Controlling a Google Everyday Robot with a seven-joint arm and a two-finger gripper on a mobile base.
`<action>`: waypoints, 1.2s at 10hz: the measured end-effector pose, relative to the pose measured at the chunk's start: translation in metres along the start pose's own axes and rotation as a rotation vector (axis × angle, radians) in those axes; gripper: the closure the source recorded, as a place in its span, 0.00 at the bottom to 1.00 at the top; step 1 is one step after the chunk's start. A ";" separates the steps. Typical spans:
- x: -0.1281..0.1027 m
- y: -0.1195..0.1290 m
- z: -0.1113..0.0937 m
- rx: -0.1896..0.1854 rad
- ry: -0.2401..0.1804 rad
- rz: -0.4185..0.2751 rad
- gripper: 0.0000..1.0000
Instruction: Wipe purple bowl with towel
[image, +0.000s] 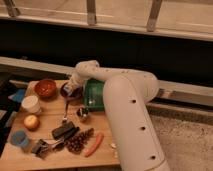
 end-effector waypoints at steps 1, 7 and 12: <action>0.001 0.007 0.002 -0.047 -0.014 0.006 0.86; 0.052 0.031 -0.026 -0.108 0.030 0.031 0.86; 0.029 -0.016 -0.033 0.060 0.121 0.010 0.86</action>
